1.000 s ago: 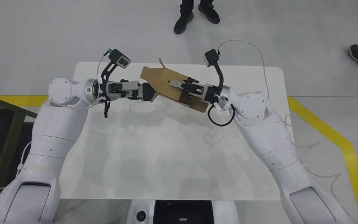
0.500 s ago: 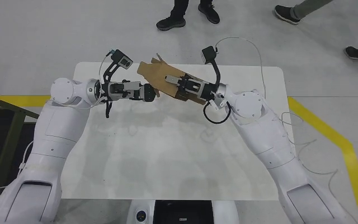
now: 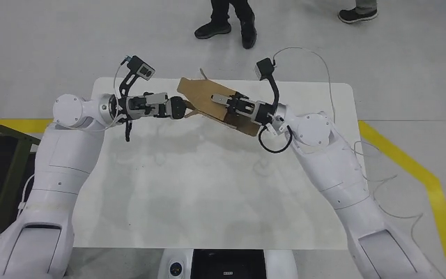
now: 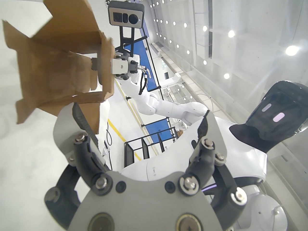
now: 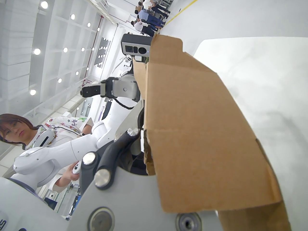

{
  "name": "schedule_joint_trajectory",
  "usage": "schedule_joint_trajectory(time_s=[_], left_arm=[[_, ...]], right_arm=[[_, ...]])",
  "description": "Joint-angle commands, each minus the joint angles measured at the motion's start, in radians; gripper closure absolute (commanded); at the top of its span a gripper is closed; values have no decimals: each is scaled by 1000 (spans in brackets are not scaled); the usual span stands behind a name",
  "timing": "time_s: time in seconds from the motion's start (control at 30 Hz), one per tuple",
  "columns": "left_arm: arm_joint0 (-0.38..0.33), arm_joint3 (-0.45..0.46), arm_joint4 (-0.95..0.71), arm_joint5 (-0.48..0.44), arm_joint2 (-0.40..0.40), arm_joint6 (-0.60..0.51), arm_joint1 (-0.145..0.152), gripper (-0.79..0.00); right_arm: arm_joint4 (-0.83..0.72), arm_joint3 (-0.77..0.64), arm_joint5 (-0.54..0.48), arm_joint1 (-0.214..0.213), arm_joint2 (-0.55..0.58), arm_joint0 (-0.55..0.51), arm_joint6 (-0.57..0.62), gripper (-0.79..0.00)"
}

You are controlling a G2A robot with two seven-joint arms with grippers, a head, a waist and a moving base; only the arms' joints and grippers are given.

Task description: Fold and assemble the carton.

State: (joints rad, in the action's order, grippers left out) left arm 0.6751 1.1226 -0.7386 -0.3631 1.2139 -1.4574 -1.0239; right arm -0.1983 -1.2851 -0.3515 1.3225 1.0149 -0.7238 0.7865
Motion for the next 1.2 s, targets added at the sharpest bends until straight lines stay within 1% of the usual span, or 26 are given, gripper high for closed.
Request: schedule_joint_trajectory(time_s=[0.0, 0.13, 0.23, 0.33, 0.53, 0.87, 1.17], left_arm=[[-2, -15, 34, -10, 17, 10, 7, -785], [-5, -34, 174, -47, 33, 47, 26, -785], [-1, -51, 250, -67, 30, 68, 38, -785], [-2, -57, 346, -90, 7, 91, 49, -785], [-12, -60, 443, -135, -58, 135, 60, -785], [-59, -83, 441, -163, -153, 163, 58, -785], [-71, -45, 382, -162, -213, 162, 65, -785]], right_arm=[[-15, -1, -1, -4, 10, -7, 36, 0], [-54, -11, -2, -11, 24, -27, 114, 0], [-75, -25, -2, -16, 35, -41, 155, 0], [-91, -41, 0, -20, 45, -54, 173, 0], [-124, -79, 2, -23, 47, -66, 208, 0], [-151, -98, 0, -18, 20, -62, 215, 0], [-163, -83, -14, -12, 3, -42, 217, 0]])
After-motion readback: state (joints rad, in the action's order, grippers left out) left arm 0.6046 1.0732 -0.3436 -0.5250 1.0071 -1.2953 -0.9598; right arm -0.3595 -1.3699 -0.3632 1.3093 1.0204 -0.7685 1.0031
